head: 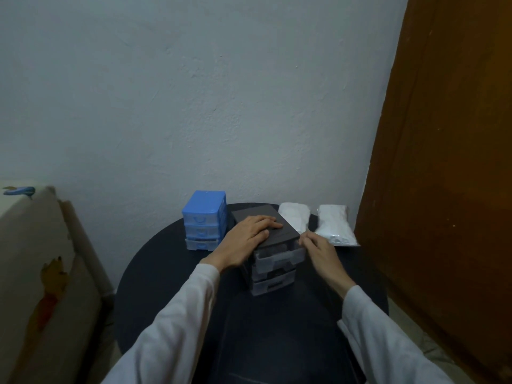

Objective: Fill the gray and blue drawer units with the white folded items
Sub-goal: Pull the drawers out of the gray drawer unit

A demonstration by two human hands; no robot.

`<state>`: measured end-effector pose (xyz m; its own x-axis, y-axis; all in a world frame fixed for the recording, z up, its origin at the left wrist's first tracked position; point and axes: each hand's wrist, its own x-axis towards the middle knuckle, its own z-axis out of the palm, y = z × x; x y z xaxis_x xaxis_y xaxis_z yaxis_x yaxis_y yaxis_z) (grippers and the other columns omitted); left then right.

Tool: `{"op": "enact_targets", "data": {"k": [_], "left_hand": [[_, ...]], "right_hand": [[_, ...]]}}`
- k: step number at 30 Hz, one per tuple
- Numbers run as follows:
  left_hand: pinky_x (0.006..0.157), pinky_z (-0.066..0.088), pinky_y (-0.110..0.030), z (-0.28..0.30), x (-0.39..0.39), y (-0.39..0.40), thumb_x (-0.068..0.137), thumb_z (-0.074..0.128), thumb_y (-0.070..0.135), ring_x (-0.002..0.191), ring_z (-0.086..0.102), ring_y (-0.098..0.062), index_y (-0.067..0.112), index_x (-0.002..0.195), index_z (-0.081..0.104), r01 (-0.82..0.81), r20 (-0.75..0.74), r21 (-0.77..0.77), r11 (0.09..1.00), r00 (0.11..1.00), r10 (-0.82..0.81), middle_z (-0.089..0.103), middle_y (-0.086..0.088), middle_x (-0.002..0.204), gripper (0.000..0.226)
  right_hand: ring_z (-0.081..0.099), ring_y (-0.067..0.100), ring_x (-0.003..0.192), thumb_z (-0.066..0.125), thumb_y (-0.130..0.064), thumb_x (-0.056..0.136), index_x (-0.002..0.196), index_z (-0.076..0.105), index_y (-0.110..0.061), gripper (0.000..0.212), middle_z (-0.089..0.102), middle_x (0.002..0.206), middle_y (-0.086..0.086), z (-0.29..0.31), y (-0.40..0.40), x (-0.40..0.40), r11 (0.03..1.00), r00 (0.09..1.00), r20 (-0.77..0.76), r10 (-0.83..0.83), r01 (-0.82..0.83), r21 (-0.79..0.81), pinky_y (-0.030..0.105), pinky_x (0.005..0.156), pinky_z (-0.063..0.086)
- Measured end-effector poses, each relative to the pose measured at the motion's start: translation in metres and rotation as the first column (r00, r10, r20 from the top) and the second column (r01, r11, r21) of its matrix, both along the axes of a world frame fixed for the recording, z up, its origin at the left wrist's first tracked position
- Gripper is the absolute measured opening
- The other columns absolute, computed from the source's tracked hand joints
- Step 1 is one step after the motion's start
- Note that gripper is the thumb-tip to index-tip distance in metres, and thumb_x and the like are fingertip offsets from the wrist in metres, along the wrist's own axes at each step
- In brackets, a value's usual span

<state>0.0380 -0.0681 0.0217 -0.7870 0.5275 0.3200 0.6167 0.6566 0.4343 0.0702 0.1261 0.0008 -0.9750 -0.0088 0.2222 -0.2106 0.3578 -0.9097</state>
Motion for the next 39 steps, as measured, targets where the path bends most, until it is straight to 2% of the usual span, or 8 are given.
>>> {"op": "enact_targets", "data": {"k": [6, 13, 17, 21, 26, 32, 36, 39], "left_hand": [[0.109, 0.023, -0.026, -0.001, -0.003, -0.001, 0.101, 0.033, 0.023, 0.129, 0.033, -0.008, 0.029, 0.131, 0.049, -0.012, 0.001, 0.015, 1.000, 1.000, 0.012, 0.041, 0.008, 0.142, 0.035], [0.112, 0.024, -0.032, 0.002, -0.005, 0.006, 0.099, 0.038, 0.022, 0.135, 0.030, -0.010, 0.028, 0.135, 0.046, -0.064, -0.033, 0.004, 0.998, 0.997, 0.064, 0.041, 0.005, 0.144, 0.037], [0.113, 0.024, -0.031, 0.002, 0.004, 0.017, 0.098, 0.041, 0.034, 0.136, 0.029, -0.009, 0.029, 0.140, 0.039, -0.034, -0.007, -0.001, 0.999, 0.999, 0.034, 0.037, 0.005, 0.147, 0.042], [0.110, 0.020, -0.028, 0.004, 0.004, 0.018, 0.098, 0.040, 0.035, 0.136, 0.028, -0.010, 0.029, 0.140, 0.040, -0.030, -0.017, -0.054, 0.998, 0.999, 0.029, 0.034, 0.006, 0.149, 0.042], [0.110, 0.018, -0.028, 0.008, -0.001, 0.013, 0.099, 0.039, 0.032, 0.135, 0.030, -0.014, 0.026, 0.140, 0.040, -0.038, -0.018, -0.076, 0.996, 0.999, 0.037, 0.034, 0.003, 0.149, 0.041], [0.115, 0.007, -0.034, 0.007, -0.004, 0.015, 0.101, 0.034, 0.031, 0.141, 0.023, -0.012, 0.024, 0.142, 0.037, -0.055, -0.017, -0.124, 0.991, 0.998, 0.053, 0.030, 0.003, 0.152, 0.042], [0.115, 0.007, -0.035, 0.006, -0.008, 0.011, 0.101, 0.033, 0.032, 0.142, 0.020, -0.012, 0.025, 0.143, 0.036, -0.051, -0.001, -0.129, 0.990, 0.999, 0.052, 0.029, 0.002, 0.152, 0.042], [0.116, 0.005, -0.036, 0.008, -0.011, 0.011, 0.101, 0.032, 0.032, 0.143, 0.018, -0.013, 0.024, 0.143, 0.035, -0.036, 0.029, -0.145, 0.989, 0.999, 0.040, 0.028, 0.001, 0.153, 0.043]], "right_hand": [[0.057, 0.017, 0.087, 0.042, -0.018, 0.097, 0.084, 0.056, -0.016, 0.020, 0.058, 0.089, 0.002, -0.002, 0.015, 0.018, 0.994, 0.998, -0.012, 0.060, -0.059, 0.093, 0.026, 0.075, 0.046], [0.057, 0.012, 0.090, 0.055, -0.020, 0.091, 0.094, 0.059, -0.017, 0.006, 0.060, 0.092, -0.002, 0.011, 0.014, 0.012, 1.000, 1.000, -0.007, -0.013, 0.014, 0.023, 0.016, 0.072, 0.045], [0.056, 0.005, 0.087, 0.060, -0.016, 0.088, 0.109, 0.055, -0.013, 0.022, 0.059, 0.098, -0.001, 0.009, -0.002, 0.011, 0.997, 0.999, 0.023, -0.034, 0.032, 0.063, 0.013, 0.067, 0.045], [0.053, 0.004, 0.093, 0.050, -0.007, 0.093, 0.121, 0.055, -0.008, 0.029, 0.058, 0.109, 0.001, 0.012, -0.006, 0.015, 0.994, 0.999, 0.006, -0.034, 0.034, 0.108, 0.012, 0.070, 0.045], [0.054, -0.001, 0.089, 0.050, -0.012, 0.093, 0.123, 0.056, -0.016, 0.030, 0.058, 0.110, -0.004, 0.014, 0.004, 0.030, 0.978, 0.999, 0.031, 0.045, -0.050, 0.203, 0.014, 0.067, 0.047], [0.050, 0.016, 0.119, 0.049, -0.010, 0.094, 0.136, 0.042, -0.011, 0.043, 0.051, 0.134, 0.007, 0.021, -0.006, 0.020, 0.948, 0.999, 0.032, -0.016, 0.005, 0.318, 0.018, 0.089, 0.038], [0.051, 0.017, 0.118, 0.044, -0.004, 0.095, 0.129, 0.050, -0.011, 0.035, 0.055, 0.130, 0.006, 0.021, -0.012, 0.015, 0.920, 0.999, 0.025, -0.030, 0.018, 0.392, 0.020, 0.089, 0.037], [0.051, 0.017, 0.117, 0.043, -0.010, 0.096, 0.128, 0.050, -0.014, 0.033, 0.054, 0.129, 0.006, 0.016, -0.001, 0.025, 0.938, 0.997, 0.062, -0.047, 0.022, 0.347, 0.024, 0.089, 0.042]]}}
